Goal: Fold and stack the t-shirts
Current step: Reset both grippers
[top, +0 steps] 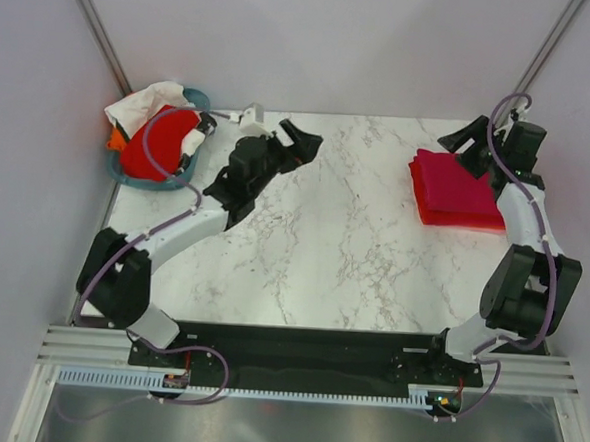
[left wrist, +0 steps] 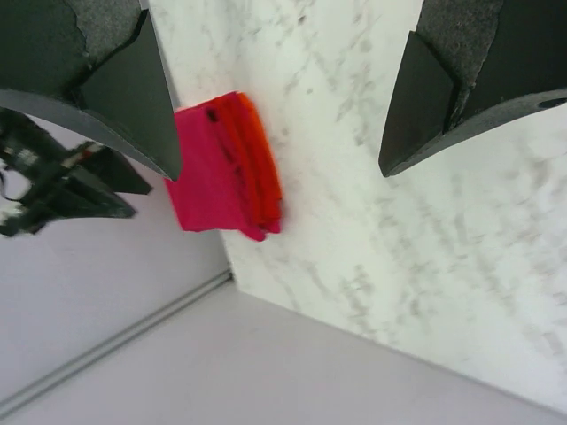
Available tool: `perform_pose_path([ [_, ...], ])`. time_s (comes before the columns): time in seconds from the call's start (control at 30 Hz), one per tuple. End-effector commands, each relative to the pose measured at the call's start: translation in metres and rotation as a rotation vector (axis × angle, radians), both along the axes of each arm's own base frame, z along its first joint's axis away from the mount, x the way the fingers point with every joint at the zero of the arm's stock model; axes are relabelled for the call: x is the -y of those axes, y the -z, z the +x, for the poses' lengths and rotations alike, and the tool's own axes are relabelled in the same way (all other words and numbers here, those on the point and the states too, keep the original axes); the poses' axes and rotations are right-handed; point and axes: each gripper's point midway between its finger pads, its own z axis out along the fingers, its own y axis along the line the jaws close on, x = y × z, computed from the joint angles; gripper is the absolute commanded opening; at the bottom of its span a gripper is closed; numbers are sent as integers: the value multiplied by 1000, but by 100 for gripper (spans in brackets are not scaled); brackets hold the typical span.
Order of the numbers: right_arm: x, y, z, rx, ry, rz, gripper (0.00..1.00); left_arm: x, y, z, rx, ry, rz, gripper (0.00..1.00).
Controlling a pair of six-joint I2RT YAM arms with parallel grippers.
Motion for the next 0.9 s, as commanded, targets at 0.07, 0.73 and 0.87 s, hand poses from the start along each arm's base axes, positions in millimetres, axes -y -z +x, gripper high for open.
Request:
perform_pose_path([
  [0.07, -67, -43, -26, 224, -168, 118, 80, -54, 30, -41, -13, -10, 116, 99],
  [0.73, -192, 64, -174, 295, -232, -296, 98, -149, 125, -147, -61, -46, 403, 100],
  [0.87, -181, 98, -190, 213, -221, -304, 98, -150, 144, -154, -65, -2, 457, 100],
])
